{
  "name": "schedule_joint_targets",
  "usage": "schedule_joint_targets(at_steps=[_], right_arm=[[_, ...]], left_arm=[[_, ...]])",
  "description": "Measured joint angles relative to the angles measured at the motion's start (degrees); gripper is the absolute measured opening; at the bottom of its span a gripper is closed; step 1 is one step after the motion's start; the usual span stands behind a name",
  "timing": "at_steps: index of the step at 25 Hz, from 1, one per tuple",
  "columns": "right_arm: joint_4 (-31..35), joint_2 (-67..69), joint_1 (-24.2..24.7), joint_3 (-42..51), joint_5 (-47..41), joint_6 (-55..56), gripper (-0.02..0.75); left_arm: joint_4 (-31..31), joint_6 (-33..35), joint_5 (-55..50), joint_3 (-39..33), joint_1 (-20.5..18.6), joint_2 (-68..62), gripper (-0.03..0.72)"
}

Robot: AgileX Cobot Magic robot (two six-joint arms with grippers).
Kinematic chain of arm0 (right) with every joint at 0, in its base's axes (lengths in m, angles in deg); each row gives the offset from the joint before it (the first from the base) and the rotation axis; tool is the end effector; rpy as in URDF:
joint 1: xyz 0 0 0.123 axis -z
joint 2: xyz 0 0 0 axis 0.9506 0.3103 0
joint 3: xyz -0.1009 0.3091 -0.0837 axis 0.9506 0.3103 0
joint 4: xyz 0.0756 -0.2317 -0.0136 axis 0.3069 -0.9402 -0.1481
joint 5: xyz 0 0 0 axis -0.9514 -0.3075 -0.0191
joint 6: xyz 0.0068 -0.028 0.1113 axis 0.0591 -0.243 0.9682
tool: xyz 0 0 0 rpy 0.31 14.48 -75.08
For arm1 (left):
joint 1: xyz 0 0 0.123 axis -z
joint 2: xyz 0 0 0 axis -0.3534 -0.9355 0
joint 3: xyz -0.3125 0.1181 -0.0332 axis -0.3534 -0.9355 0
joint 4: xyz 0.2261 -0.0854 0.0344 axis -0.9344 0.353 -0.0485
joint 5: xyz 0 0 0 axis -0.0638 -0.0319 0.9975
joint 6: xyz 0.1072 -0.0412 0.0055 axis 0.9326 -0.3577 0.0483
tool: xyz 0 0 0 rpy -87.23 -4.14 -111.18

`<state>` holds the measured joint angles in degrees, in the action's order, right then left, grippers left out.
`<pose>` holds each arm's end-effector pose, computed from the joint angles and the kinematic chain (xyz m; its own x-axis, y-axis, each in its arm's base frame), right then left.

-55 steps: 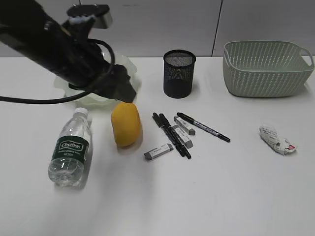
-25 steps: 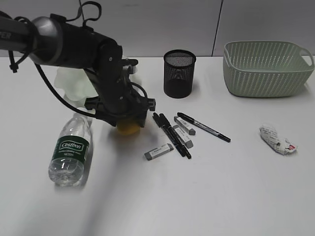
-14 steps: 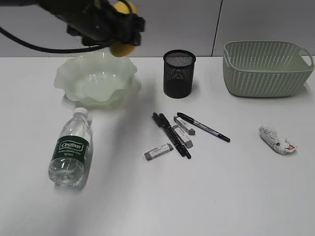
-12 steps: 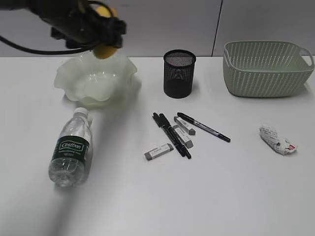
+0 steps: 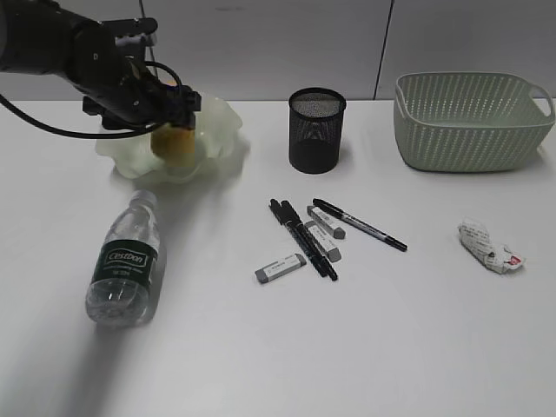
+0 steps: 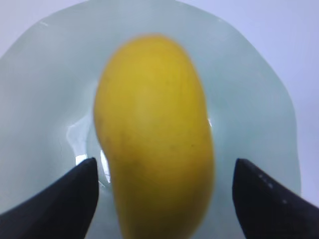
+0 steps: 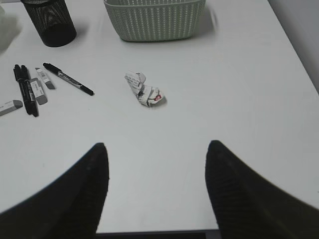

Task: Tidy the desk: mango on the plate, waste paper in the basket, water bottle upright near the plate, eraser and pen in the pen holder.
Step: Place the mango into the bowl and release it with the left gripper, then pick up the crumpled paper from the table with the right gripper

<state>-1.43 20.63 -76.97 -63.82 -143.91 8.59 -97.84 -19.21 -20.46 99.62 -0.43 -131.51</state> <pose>-0.0425 -0.0044 0.2672 -0.4294 0.0541 -0.9015 -0.0444 0.9957 0.0809 0.4664 -0.1639 0.2094 -0.7703 -0.0126 -0.6376 0.0936 0.9867 -0.1326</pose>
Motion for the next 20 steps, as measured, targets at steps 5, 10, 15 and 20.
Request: schedule_joint_targets(at_steps=[5, 10, 15, 20], right_arm=[[0.33, 0.00, 0.00, 0.00, 0.00, 0.00, 0.487], [0.33, 0.00, 0.00, 0.00, 0.00, 0.00, 0.487], [0.33, 0.00, 0.00, 0.00, 0.00, 0.00, 0.487], [0.33, 0.00, 0.00, 0.00, 0.00, 0.00, 0.487]], left_arm=[[1.28, 0.01, -2.76, 0.00, 0.00, 0.31, 0.653], [1.46, 1.30, -5.73, -0.07, 0.00, 5.86, 0.601], [-1.25, 6.10, -8.40, -7.11, 0.06, 22.09, 0.445], [-2.81, 9.94, -15.93, -27.41, 0.06, 49.58, 0.392]])
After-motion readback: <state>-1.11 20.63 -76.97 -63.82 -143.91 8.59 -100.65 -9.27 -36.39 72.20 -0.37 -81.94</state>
